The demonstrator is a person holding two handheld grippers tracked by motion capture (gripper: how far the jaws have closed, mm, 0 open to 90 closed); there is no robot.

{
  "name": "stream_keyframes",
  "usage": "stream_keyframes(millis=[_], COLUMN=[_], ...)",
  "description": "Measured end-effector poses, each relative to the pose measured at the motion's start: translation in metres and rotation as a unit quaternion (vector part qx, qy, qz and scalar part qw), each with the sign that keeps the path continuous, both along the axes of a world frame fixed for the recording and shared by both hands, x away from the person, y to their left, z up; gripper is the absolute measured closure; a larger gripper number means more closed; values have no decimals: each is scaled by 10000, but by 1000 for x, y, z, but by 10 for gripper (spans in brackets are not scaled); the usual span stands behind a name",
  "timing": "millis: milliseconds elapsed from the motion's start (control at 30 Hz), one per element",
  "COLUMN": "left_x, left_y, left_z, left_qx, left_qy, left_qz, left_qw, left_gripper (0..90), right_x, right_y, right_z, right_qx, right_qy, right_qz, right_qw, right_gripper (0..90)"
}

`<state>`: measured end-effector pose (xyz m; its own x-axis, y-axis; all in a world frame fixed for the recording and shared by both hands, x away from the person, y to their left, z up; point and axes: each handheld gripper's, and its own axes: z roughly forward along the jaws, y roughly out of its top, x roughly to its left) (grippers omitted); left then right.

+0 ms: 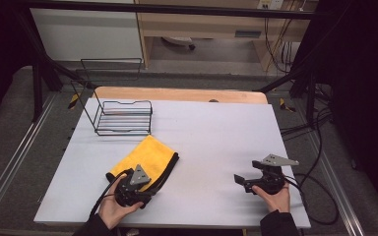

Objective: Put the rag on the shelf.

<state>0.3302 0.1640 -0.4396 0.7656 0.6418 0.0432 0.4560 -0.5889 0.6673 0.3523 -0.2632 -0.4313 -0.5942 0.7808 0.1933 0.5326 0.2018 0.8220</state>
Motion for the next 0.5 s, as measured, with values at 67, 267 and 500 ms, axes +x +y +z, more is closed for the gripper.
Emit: stream_keyframes(millis=[67,267,500], left_x=[0,1,4], left_y=[-1,-3,-7], left_z=[-1,-2,0], left_qx=[12,34,226], left_qy=[0,28,-3], left_qz=[32,125,238], left_qw=[10000,9999,9995], left_gripper=[561,593,717], right_x=[0,0,0], right_y=[0,0,1], right_z=[0,0,0], right_qx=[4,2,9], right_qy=[9,-12,-18], right_qz=[-8,-11,-6], right_qw=[10000,10000,10000], right_gripper=[23,23,23])
